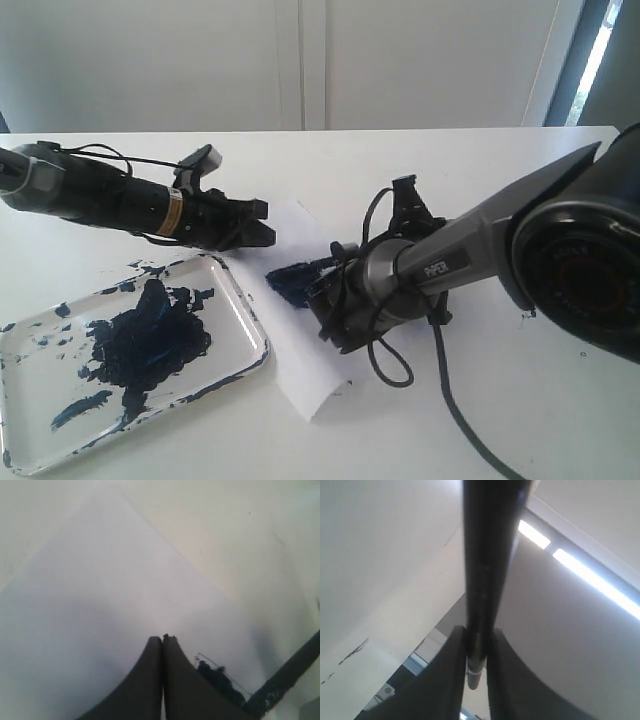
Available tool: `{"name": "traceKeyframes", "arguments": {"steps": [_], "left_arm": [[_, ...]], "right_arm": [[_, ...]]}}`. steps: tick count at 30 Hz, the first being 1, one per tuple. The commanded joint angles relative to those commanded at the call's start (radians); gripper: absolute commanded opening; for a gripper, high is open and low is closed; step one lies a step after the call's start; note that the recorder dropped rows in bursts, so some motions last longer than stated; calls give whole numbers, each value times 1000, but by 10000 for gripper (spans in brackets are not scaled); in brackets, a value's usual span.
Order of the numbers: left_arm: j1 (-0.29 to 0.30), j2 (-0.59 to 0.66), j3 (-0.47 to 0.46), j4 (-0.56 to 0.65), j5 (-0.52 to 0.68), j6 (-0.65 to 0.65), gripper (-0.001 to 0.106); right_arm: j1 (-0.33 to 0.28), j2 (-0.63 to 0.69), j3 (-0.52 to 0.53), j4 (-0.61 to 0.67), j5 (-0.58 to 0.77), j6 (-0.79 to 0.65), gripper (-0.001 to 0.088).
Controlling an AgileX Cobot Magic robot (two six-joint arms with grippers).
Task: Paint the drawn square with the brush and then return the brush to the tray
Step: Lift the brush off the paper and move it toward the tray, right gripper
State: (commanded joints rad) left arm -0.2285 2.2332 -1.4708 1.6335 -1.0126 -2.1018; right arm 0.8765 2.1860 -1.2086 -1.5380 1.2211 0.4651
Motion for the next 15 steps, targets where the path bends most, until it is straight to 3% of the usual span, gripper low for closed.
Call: {"name": "traceKeyframes", "arguments": {"steps": [5,11,15], "left_arm": [[46,-4,-9,-161,-208,176,0],[65,-53,-9,-185,-208,278,0],[68,-97,-6,-156,-208,309,0]], "right_arm": [[-7,-54,0,-2,0,10,0],[-10,-117,0,47,-8,11,0],[-10,-175,0,137,-86,19,0]]}}
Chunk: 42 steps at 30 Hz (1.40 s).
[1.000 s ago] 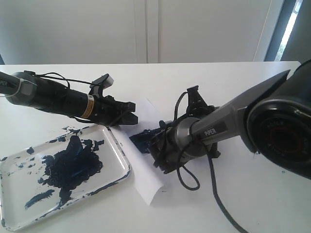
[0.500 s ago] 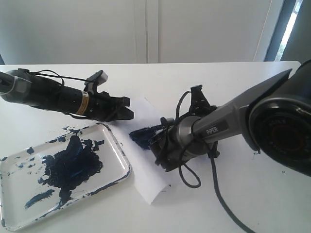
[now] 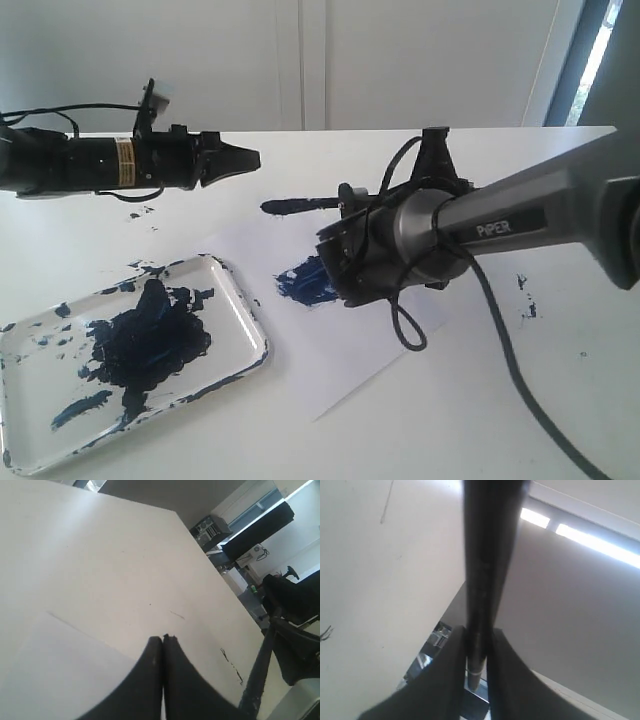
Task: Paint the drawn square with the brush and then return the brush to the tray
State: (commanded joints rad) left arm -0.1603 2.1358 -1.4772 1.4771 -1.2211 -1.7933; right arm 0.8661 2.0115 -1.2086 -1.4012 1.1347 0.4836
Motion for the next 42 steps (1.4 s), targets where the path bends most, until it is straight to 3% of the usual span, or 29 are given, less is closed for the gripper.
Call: {"name": "traceKeyframes", "arguments": {"steps": [6,12,24,31,42], "left_arm": [[10,-73,0,55,0,20,0],[53,-150,26,100,0,7,0],[147,-399,328,6,0,153,0],[160,-552,478,-57,0,235,0],[160,-778,699,-89,0,295,0]], "right_arm": [[0,-81,0,205,-147,-36,0],[0,-117,0,468,-225,-223,0],[0,-119,0,918,-357,-516,0],[9,-119,0,1204,-368,-739,0],[24,-108,13,1545,-390,-930,0]]}}
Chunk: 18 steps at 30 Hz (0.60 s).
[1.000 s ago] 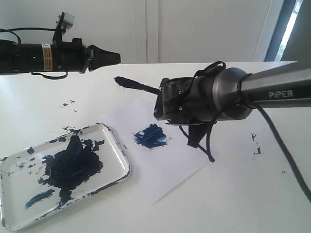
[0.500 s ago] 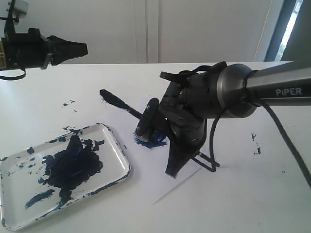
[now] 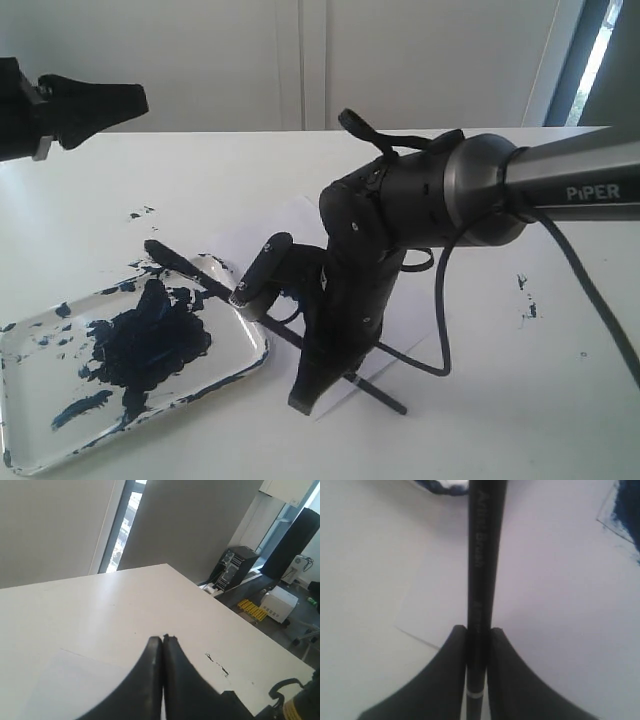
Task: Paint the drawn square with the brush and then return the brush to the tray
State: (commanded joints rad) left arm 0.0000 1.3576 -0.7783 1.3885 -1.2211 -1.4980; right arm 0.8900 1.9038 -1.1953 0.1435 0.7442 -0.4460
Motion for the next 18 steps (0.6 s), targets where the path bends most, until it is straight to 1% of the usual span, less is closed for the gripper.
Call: {"name": "traceKeyframes", "arguments": {"steps": [1,5,8,11,14,16,18], "left_arm": [[0,-35,27,-7,0,3,0],[0,-138,89,-6,0,-14,0],[0,-223,134,-7,6,-28,0],[0,-291,164,-4,54,-57,0],[0,-354,174,23,90,-103,0],[0,-382,174,39,111,-134,0],[0,-405,174,43,115,-153,0]], "right_arm": [[10,8,0,21,0,-17,0],[56,37,0,21,0,-23,0],[57,58,0,20,12,-4,0],[57,63,0,22,12,2,0],[57,63,0,24,-54,59,2],[57,63,0,24,-73,66,63],[57,63,0,24,-72,66,186]]}}
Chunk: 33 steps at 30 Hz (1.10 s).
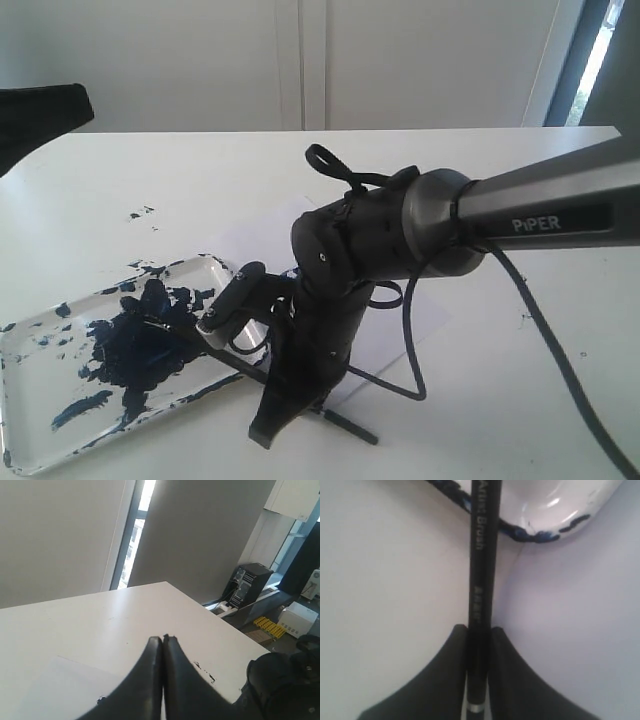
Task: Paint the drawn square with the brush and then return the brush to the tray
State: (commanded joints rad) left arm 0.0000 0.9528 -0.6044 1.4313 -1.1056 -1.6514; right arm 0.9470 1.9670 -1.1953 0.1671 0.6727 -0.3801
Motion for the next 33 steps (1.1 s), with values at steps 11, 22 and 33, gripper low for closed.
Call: {"name": "traceKeyframes", "arguments": {"steps": [11,22,33], "left_arm": [[0,-115,0,96,63,-121,0],[0,-252,31,134,175,-189,0],[0,-427,155,125,330,-271,0]], "right_arm": [[0,-93,0,3,-67,0,449],[0,-429,0,3,-220,0,355],[0,-645,84,3,-310,25,99]]}}
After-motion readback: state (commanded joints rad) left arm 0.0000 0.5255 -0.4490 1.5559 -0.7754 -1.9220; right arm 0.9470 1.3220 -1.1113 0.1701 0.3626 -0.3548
